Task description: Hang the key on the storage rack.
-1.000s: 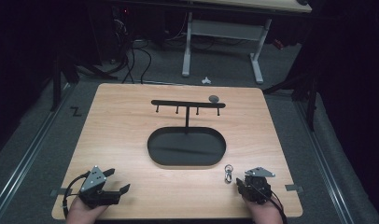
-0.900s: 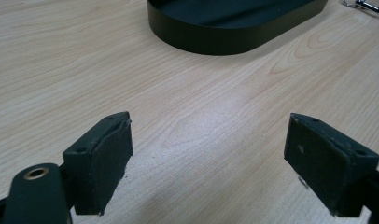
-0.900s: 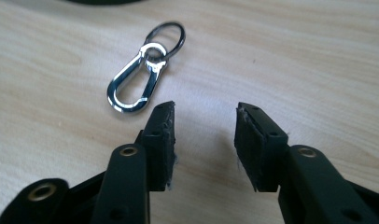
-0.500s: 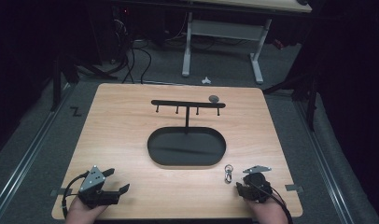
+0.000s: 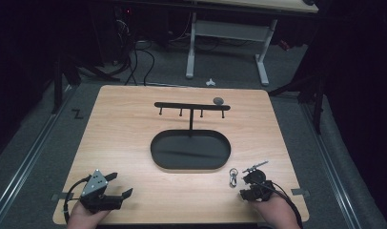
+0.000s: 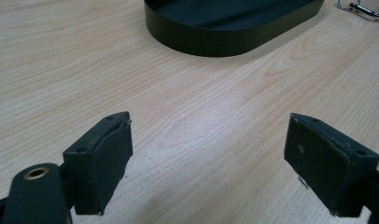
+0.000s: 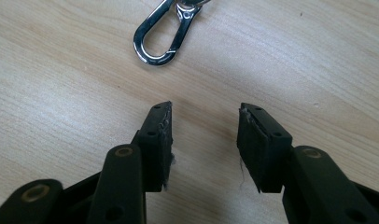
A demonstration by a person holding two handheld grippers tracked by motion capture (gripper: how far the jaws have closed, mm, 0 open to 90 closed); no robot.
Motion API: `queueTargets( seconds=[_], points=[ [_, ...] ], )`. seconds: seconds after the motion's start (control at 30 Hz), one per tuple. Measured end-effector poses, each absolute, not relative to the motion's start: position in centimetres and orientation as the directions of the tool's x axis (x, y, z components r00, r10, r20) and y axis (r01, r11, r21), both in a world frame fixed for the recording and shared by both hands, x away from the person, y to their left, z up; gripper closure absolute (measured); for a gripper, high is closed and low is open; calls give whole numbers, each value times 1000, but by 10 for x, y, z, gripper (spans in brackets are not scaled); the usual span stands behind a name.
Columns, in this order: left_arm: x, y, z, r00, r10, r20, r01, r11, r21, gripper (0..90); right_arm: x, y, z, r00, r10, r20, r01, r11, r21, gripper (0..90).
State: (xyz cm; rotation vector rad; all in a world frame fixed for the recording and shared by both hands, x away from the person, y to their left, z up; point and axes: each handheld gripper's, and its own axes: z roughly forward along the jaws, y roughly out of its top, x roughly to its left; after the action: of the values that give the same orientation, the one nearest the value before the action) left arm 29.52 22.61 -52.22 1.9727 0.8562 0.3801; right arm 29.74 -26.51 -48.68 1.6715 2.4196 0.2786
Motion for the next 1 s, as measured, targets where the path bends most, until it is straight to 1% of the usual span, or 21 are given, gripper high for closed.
queueTargets(
  seconds=[0.27,0.33,0.4,0.5,0.63,0.8,0.9,1.0],
  points=[
    [295,226,-522,713,697,-77,416,-332,846,158,313,-258,-480,-334,941,-46,927,337,166,529],
    [295,226,-522,714,696,-77,416,-333,846,159,316,-255,-478,-344,937,-54,926,349,146,529],
    [295,226,-522,713,696,-77,416,-333,846,158,318,-251,-476,-356,932,-64,922,362,141,532],
    [295,225,-522,713,697,-75,414,-332,847,159,324,-245,-471,-338,940,-46,930,341,136,528],
    [295,225,-522,713,697,-73,412,-332,848,159,331,-235,-473,-319,947,-37,938,321,129,483],
    [296,226,-521,714,696,-75,414,-333,847,159,339,-229,-476,-298,954,-23,944,298,143,468],
    [296,226,-521,713,697,-77,414,-330,848,160,344,-228,-477,-280,960,-13,949,279,150,472],
    [296,226,-521,714,696,-77,414,-331,848,160,347,-227,-480,-273,962,-20,950,273,152,502]
  ],
)
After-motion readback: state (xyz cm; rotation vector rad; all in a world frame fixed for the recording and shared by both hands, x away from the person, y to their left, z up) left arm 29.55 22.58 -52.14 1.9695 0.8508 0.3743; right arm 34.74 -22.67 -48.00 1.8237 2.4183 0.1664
